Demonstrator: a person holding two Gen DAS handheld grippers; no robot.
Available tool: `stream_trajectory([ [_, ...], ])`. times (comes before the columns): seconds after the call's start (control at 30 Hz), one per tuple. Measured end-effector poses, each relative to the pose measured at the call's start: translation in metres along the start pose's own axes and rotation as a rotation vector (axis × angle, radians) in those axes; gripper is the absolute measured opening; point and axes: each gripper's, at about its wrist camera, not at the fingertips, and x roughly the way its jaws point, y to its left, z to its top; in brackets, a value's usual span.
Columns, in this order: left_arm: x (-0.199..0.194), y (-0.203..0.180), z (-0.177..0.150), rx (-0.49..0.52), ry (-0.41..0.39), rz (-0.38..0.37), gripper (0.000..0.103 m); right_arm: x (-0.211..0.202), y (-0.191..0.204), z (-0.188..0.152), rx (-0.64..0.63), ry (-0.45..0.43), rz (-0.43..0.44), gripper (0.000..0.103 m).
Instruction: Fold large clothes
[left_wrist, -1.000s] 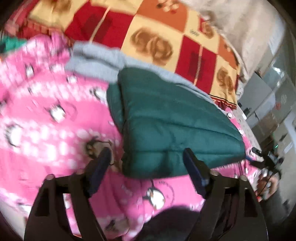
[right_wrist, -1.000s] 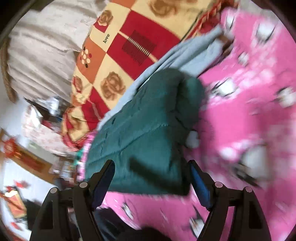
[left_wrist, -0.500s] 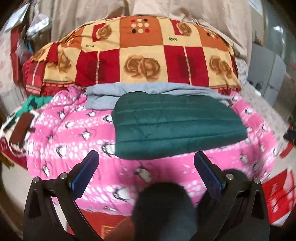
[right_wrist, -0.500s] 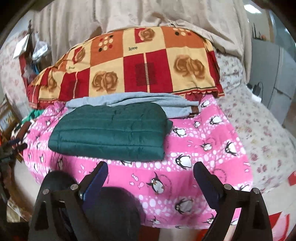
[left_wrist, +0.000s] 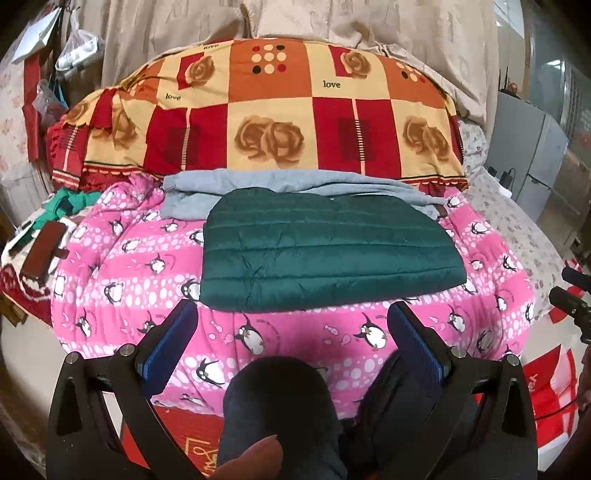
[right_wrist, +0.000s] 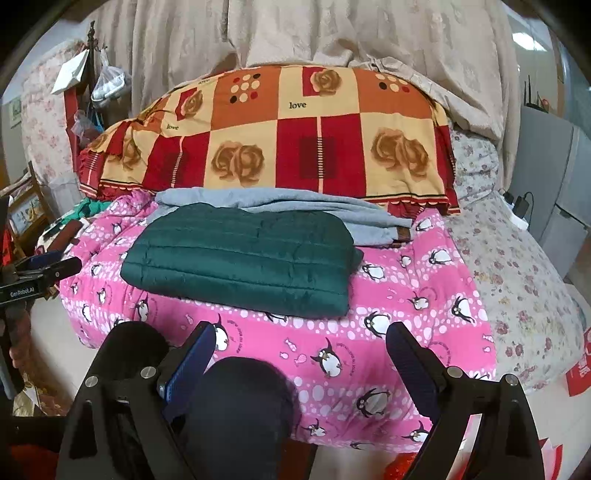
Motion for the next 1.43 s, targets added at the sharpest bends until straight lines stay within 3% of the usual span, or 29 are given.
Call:
stream_trajectory([
  [1.43,-0.004,0.000,-0.009,0.011,-0.032,-0.022,0.102,-0.006,0.018,0.000,0.009,-0.021,0.070,0.092],
])
